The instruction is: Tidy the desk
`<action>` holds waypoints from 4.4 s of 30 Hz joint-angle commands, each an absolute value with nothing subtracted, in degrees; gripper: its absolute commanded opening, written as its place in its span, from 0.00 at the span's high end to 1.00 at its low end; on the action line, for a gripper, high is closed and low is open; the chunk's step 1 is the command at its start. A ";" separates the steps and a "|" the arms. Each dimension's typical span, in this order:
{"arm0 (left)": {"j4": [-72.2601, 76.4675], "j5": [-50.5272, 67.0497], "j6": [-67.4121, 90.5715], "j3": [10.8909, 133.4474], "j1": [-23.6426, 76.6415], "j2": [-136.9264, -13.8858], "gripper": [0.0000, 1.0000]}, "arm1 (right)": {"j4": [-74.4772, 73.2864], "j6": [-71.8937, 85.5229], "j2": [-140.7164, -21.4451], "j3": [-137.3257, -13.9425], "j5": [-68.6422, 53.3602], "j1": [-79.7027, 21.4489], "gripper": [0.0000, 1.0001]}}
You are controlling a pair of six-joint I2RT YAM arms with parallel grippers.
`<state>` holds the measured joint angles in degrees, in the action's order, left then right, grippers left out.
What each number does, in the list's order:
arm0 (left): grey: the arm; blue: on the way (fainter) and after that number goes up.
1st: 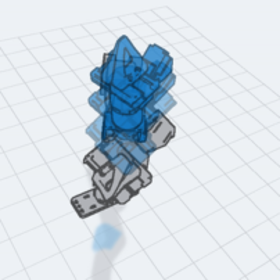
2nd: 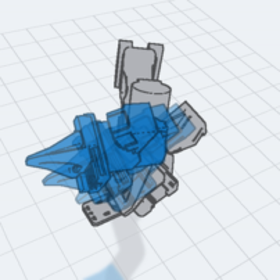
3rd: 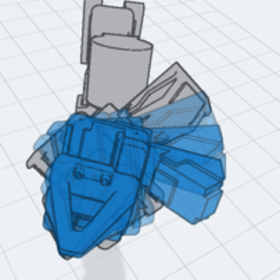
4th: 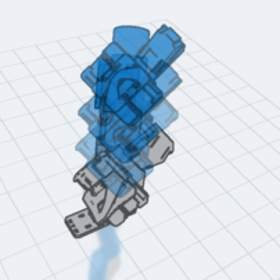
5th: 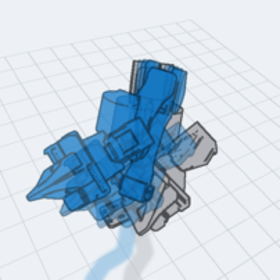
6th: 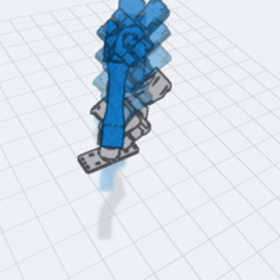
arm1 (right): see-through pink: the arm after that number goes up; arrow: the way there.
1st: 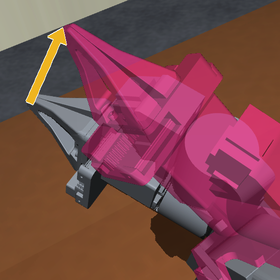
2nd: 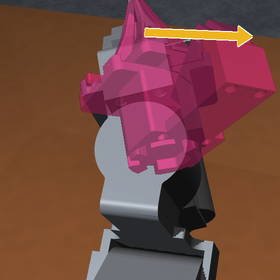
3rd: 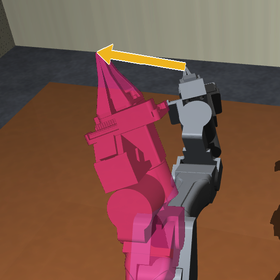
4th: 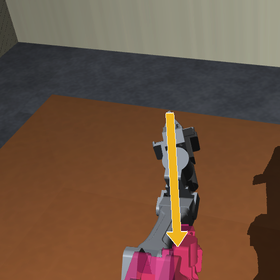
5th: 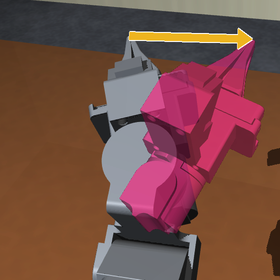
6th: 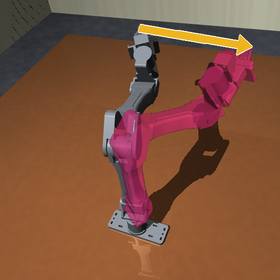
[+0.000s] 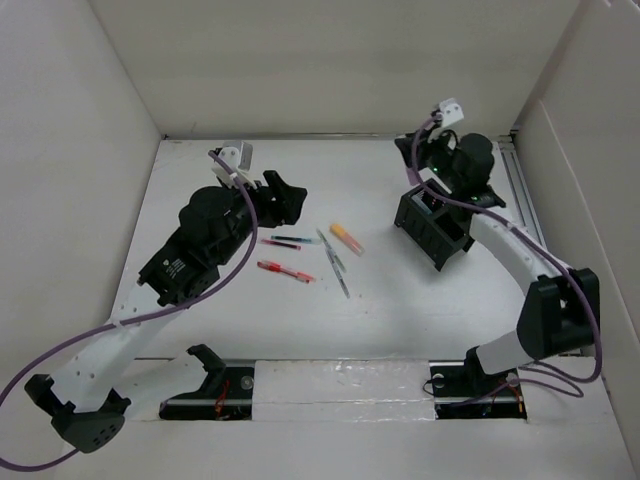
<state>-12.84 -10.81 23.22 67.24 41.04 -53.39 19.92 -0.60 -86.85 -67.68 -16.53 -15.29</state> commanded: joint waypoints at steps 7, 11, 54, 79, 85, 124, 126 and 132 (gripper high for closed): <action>-8.44 -5.98 22.76 69.18 40.78 -55.55 0.35 | 33.65 4.48 -83.58 -56.34 -25.58 -5.80 0.94; -9.23 -6.85 23.03 68.29 40.78 -55.28 0.36 | 35.94 4.48 -83.76 -53.44 -24.87 -4.75 0.94; -10.63 -14.32 24.61 67.24 40.78 -52.12 0.37 | 15.85 -13.25 -79.45 -58.70 -22.95 -13.23 1.00; -17.49 -22.67 23.73 67.77 40.78 -40.96 0.35 | -8.17 -19.78 -113.99 -79.45 -13.27 -34.37 0.39; -18.98 -23.47 23.03 68.47 40.78 -41.22 0.35 | -7.21 -16.71 -118.21 -80.42 -13.71 -33.31 0.47; -13.18 -12.22 26.01 68.21 40.78 -55.28 0.34 | 39.64 4.23 -92.02 -53.79 -41.66 2.72 0.97; -13.01 -12.30 26.10 67.94 40.78 -55.28 0.34 | 38.85 3.52 -91.32 -52.48 -40.61 2.72 0.80; -13.10 -12.66 25.14 68.73 40.78 -55.28 0.34 | 36.92 2.73 -86.58 -50.18 -36.65 3.25 0.31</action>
